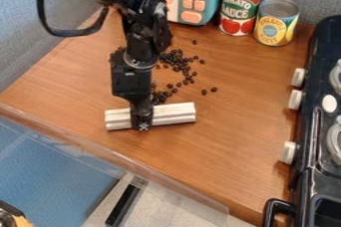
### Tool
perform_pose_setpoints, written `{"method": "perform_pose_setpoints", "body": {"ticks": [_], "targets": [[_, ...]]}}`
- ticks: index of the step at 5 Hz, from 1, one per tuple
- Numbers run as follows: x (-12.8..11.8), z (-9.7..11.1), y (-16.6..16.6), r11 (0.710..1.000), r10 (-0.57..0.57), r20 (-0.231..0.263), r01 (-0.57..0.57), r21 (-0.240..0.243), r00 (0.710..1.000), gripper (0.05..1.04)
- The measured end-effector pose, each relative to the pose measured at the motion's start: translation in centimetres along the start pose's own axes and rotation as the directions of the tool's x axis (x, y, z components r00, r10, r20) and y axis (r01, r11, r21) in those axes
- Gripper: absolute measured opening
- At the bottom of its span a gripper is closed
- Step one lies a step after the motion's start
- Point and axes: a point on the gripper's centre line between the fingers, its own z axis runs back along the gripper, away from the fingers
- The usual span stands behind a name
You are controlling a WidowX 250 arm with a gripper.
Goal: Sweep into pile
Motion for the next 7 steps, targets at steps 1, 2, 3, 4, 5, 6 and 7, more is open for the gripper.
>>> {"method": "perform_pose_setpoints", "body": {"ticks": [1,2,3,4,5,6,7], "targets": [[-0.3,-0.2,-0.8,1.0,-0.003,0.008,0.003,-0.006,1.0,0.383],[-0.9,-0.3,-2.6,1.0,0.014,0.005,-0.014,-0.022,1.0,0.383],[-1.3,-0.4,-4.4,0.998,0.045,0.016,-0.044,-0.042,0.999,0.383],[-1.8,-0.6,-5.9,0.997,0.054,0.019,-0.053,-0.057,0.998,0.383],[-2.1,-0.6,-7.5,0.994,0.078,0.02,-0.076,-0.08,0.997,0.383],[-2.3,-0.7,-8.8,0.991,0.091,0.012,-0.09,-0.097,0.996,0.383],[-2.2,-0.7,-9.0,0.991,0.093,0.018,-0.091,-0.094,0.995,0.383]]}}
